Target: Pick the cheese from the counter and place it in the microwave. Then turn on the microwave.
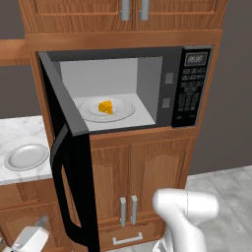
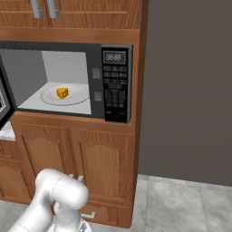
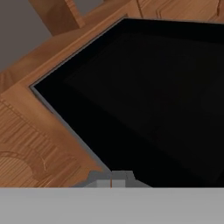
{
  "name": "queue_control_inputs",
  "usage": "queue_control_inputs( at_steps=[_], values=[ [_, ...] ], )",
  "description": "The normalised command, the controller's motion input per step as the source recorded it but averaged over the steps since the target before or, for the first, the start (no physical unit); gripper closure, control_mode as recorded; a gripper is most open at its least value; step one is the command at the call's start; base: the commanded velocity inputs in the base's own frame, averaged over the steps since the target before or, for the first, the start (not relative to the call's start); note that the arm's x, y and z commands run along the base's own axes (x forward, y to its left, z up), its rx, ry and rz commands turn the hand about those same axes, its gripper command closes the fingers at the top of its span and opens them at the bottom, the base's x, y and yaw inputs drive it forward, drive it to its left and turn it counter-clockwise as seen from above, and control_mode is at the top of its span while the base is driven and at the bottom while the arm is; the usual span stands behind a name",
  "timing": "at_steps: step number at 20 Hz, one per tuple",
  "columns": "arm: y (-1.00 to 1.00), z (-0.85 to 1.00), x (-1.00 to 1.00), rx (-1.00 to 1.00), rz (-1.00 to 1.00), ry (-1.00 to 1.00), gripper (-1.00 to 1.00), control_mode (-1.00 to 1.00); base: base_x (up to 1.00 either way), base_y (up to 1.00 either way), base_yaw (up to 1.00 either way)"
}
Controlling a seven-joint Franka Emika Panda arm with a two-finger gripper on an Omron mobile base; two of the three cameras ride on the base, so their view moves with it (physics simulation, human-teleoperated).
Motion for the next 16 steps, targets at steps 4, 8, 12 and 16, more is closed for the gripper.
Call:
queue_control_inputs(
  at_steps=[4, 8, 12, 16],
  values=[
    [-0.13, 0.14, 0.0, 0.0, -0.01, 0.0, 1.0, -1.0, 0.0, 0.0, 0.0],
    [-0.09, 0.2, -0.03, 0.0, -0.01, 0.0, 1.0, -1.0, 0.0, 0.0, 0.0],
    [-0.09, 0.18, -0.06, 0.0, -0.02, 0.0, 1.0, -1.0, 0.0, 0.0, 0.0],
    [-0.12, 0.17, -0.08, 0.0, -0.03, 0.0, 1.0, -1.0, 0.0, 0.0, 0.0]
  ],
)
